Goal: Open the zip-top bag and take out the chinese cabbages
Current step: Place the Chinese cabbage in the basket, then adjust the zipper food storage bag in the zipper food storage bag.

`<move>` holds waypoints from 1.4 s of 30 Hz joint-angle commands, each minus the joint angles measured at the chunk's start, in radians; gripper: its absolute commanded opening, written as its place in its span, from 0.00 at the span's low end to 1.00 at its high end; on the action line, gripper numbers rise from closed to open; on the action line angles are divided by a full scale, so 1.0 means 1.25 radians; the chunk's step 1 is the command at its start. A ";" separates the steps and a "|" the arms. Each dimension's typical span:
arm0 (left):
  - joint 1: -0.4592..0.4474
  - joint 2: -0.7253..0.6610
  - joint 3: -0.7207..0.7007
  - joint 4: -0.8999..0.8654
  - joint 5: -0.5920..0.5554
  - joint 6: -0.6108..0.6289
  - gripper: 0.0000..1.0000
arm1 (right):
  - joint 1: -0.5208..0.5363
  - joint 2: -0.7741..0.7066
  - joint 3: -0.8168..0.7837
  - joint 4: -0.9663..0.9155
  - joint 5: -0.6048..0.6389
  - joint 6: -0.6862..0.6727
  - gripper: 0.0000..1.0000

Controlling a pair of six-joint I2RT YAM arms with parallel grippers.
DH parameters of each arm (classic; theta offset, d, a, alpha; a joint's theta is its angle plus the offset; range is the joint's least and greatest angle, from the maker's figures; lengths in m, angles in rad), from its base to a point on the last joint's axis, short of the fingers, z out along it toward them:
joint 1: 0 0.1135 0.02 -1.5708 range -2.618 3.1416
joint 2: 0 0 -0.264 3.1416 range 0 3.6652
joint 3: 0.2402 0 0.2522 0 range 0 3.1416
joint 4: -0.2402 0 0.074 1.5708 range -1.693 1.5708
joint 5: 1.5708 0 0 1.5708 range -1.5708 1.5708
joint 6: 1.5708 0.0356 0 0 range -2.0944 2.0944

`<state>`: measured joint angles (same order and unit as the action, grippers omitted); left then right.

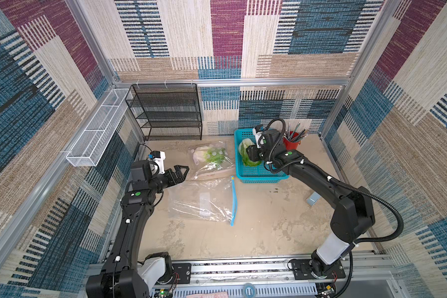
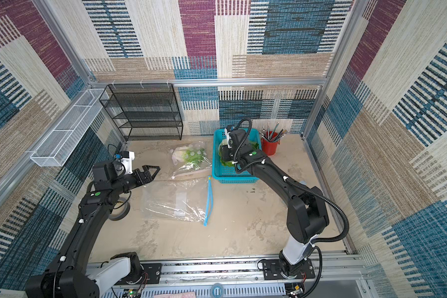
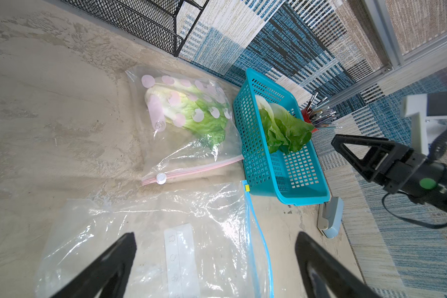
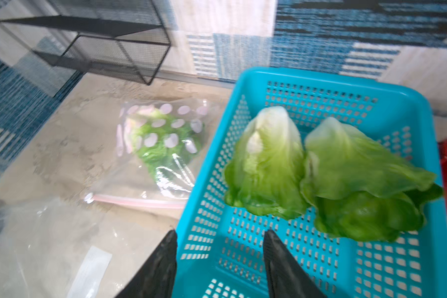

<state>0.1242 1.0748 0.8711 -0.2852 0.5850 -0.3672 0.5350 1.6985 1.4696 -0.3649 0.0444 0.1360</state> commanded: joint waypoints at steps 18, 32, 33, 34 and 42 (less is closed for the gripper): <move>0.000 0.007 0.000 0.001 -0.025 0.007 0.91 | 0.213 0.279 0.157 0.035 0.033 -0.187 0.38; 0.003 0.009 0.001 0.006 -0.018 0.004 0.88 | 0.239 0.412 0.202 0.082 0.138 -0.267 0.46; 0.002 0.009 0.002 0.007 -0.018 0.005 0.88 | 0.243 0.414 0.199 0.090 0.145 -0.281 0.47; 0.003 0.009 0.001 0.005 -0.018 0.005 0.88 | 0.248 0.416 0.192 0.103 0.154 -0.292 0.49; 0.002 0.007 0.001 0.005 -0.019 0.005 0.88 | 0.263 0.428 0.177 0.176 0.190 -0.366 0.56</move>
<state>0.1265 1.0863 0.8684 -0.2863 0.5564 -0.3668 0.8597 2.2223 1.6855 -0.2153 0.2485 -0.2722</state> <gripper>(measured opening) 0.878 0.563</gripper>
